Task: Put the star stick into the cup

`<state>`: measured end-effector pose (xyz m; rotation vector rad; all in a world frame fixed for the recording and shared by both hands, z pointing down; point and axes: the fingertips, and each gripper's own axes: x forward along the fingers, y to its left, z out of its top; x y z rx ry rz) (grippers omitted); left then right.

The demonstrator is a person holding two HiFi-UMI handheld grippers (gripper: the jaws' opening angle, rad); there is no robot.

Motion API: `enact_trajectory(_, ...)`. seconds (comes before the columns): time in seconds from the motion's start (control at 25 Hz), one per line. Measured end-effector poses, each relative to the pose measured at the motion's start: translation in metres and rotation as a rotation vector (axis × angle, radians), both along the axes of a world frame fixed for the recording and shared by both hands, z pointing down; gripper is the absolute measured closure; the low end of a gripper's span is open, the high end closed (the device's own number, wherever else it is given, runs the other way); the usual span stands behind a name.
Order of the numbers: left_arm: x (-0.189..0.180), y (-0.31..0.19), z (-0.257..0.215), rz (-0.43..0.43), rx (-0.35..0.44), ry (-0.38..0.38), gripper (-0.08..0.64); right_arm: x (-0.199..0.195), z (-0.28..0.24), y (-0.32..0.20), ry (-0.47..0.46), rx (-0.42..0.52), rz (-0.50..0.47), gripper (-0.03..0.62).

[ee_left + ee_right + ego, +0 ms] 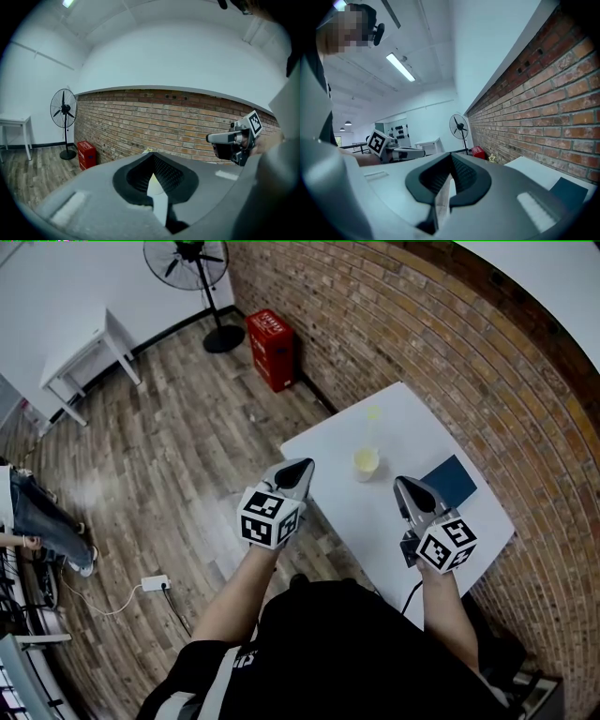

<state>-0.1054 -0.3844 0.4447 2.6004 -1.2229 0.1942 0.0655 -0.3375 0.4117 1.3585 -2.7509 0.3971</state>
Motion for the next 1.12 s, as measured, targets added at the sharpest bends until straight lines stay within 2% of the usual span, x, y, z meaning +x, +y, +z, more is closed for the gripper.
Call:
enact_trajectory(0.12, 0.015, 0.001, 0.002, 0.037, -0.002, -0.058, 0.551, 0.009, -0.002, -0.001, 0.003, 0.005, -0.026, 0.592)
enact_trajectory(0.24, 0.023, -0.002, 0.006, 0.031, 0.000, -0.113, 0.551, 0.014, -0.002, 0.001, 0.039, 0.025, -0.063, 0.594)
enact_trajectory(0.52, 0.041, -0.001, 0.008, 0.056, -0.066, -0.082, 0.554, 0.028, -0.010, 0.007, 0.103, 0.109, -0.068, 0.594)
enact_trajectory(0.68, 0.056, 0.005, 0.006, 0.088, -0.088, -0.086, 0.555, 0.039, -0.008, 0.005, 0.099, 0.113, -0.055, 0.594)
enact_trajectory(1.12, 0.060, 0.005, -0.012, 0.029, -0.001, -0.096, 0.554, 0.045, -0.008, 0.001, 0.053, 0.102, -0.058, 0.594)
